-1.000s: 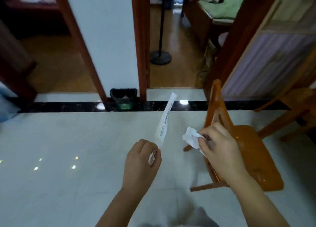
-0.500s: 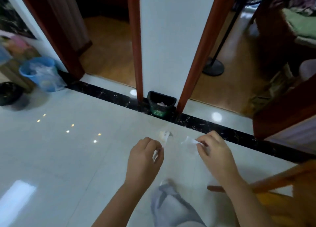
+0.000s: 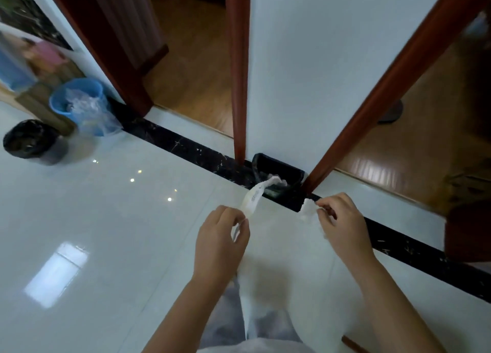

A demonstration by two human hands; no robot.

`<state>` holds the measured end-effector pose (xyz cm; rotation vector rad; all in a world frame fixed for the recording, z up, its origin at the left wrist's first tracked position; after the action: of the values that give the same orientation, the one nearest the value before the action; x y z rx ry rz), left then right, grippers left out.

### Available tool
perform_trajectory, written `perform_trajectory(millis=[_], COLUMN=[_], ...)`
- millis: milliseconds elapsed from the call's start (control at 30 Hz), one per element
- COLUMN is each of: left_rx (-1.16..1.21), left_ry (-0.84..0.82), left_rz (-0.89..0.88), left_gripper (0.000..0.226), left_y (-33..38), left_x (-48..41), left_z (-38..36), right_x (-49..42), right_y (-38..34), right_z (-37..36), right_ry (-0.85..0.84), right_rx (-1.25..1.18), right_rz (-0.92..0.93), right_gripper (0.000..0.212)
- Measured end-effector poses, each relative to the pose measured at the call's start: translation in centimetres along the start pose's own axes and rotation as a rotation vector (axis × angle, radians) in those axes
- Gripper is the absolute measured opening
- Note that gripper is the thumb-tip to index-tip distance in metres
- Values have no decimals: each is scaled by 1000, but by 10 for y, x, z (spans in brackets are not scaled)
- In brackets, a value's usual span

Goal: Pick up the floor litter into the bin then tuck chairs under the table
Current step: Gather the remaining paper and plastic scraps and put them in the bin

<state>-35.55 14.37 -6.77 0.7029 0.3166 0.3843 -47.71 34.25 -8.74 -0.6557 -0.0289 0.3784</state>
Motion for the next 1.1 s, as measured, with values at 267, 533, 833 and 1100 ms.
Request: perform_trajectory(millis=[267,533,833,1100], left_rx=[-50,-70,-65,-21], left_ry=[-169,-272,-292,-303], left_rz=[88,48,157,176], left_gripper=[9,5,6,6], left_y=[-97,-142,-205,-249], left_x=[-142,-256,-278,-301], left_z=[-31,-122,-238,-328], right_x=[-125,-204,-262,-312], right_y=[10,67,184,266], right_z=[-110,-195,-276,-353], right_ry=[23,48,-4,-22], right_rx=[-110,-211,-209,-167], right_rz=[-210,-429,-451,-448], right_gripper=[11,12,12,11])
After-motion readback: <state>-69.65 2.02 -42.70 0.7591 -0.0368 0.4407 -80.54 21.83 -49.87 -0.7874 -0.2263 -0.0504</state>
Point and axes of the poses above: each hand's wrist, its own x-axis away from the middle knuckle, its own z-axis out of the back of the hand, y = z × x, the point moved 5 cm from there along -x, towards the middle knuckle, and after that the axes turned 1 degree about -x, right-handed, at the moved point
